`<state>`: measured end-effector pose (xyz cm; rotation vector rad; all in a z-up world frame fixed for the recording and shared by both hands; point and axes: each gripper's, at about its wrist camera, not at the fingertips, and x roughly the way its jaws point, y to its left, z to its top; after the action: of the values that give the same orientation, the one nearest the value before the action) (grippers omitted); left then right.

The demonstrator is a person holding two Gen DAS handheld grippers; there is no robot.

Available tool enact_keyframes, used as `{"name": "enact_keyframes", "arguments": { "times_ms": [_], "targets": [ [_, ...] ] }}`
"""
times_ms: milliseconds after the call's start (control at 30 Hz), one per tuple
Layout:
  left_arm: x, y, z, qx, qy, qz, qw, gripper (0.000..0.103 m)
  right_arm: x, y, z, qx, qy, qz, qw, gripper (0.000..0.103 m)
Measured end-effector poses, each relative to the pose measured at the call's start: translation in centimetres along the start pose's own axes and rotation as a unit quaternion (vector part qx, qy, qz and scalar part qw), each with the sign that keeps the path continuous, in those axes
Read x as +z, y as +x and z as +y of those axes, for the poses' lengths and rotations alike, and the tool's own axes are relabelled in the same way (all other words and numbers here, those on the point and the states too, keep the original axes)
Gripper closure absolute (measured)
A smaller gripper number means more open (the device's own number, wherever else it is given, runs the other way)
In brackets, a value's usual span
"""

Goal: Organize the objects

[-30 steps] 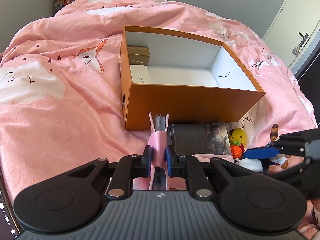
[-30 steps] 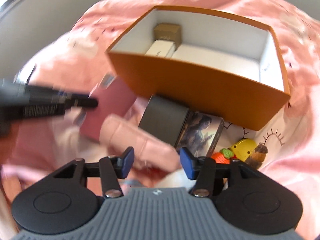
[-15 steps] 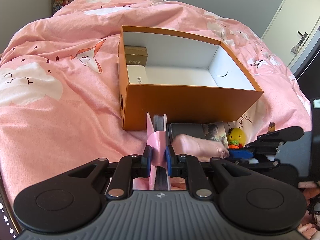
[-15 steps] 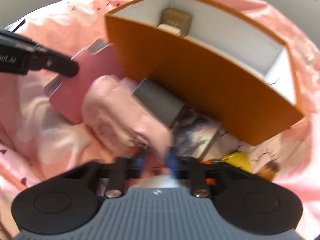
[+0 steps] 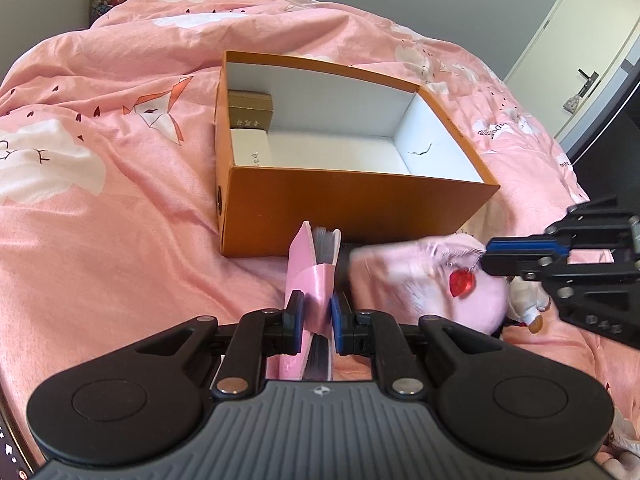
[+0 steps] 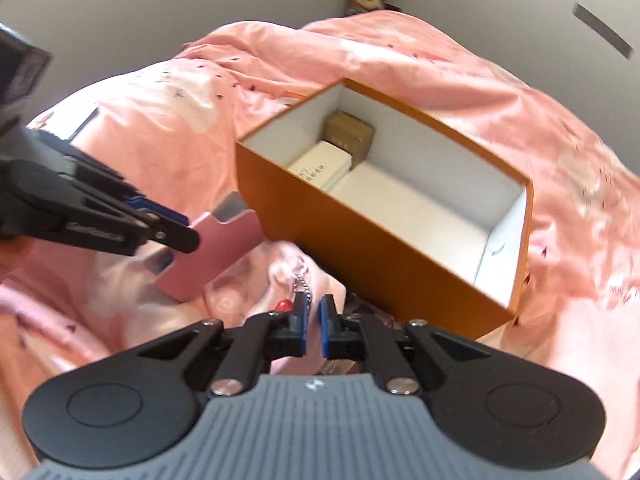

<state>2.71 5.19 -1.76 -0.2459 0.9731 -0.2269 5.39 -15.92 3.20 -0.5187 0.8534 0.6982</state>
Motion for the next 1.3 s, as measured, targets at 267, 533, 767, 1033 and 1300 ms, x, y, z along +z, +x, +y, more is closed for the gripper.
{"name": "enact_keyframes", "arguments": {
  "times_ms": [267,533,767,1033,1300],
  "targets": [
    [0.1,0.7,-0.4,-0.017,-0.005,0.007,0.9998,0.088,1.9,1.6,-0.5,-0.002,-0.027,0.043,0.999,0.098],
    [0.2,1.4,-0.7,-0.022,-0.006,0.014,0.9996,0.088,0.3,6.2,-3.1,-0.043,0.024,0.117,0.992,0.095],
    [0.7,1.8,-0.8,-0.019,-0.007,0.019,0.9996,0.088,1.6,6.0,-4.1,0.021,-0.006,0.121,0.992,0.066],
    [1.1,2.0,-0.7,-0.019,-0.015,0.023,0.9995,0.088,3.6,9.4,-5.2,0.071,-0.045,0.134,0.987,0.065],
    [1.6,2.5,0.1,-0.012,-0.029,0.03,0.9991,0.088,4.0,13.5,-3.8,0.132,-0.114,0.16,0.972,0.057]
  ]
}}
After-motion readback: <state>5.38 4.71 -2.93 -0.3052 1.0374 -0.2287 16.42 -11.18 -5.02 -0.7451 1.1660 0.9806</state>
